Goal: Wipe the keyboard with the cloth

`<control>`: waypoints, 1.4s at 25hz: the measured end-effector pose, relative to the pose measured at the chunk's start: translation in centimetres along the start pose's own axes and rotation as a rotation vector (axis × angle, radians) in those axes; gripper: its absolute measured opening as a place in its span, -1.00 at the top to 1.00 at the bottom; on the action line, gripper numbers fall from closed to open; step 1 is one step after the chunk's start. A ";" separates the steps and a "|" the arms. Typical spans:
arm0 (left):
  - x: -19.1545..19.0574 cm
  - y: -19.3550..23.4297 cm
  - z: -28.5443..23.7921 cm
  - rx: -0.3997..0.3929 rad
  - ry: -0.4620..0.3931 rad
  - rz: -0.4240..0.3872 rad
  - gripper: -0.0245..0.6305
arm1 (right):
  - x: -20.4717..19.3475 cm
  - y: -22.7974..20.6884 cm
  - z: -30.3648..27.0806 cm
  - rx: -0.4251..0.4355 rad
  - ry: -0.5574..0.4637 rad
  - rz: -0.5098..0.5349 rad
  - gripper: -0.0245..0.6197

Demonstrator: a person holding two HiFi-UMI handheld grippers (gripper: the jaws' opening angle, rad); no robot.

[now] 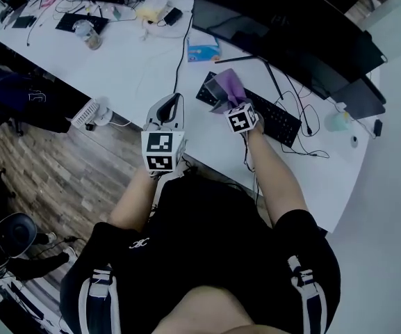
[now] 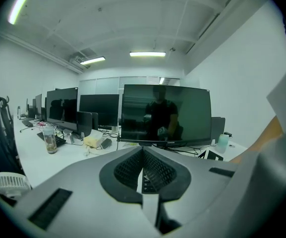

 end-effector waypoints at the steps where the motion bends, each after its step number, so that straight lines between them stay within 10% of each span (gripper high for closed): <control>1: 0.0 -0.4 -0.1 -0.010 0.000 -0.003 0.89 | -0.3 -0.2 0.3 -0.005 0.002 -0.007 0.65; 35: 0.9 -17.2 -4.8 -0.346 -0.016 -0.068 0.89 | -18.2 -12.4 14.1 -0.308 0.047 -0.359 0.65</control>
Point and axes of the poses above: the fingertips, and each gripper's own axes: z backward along the fingers, y to its left, x out of its top, the point moved 9 cm from there along z, backward along the fingers, and after that the axes turned 6 degrees about -y, right-handed, at the moved point
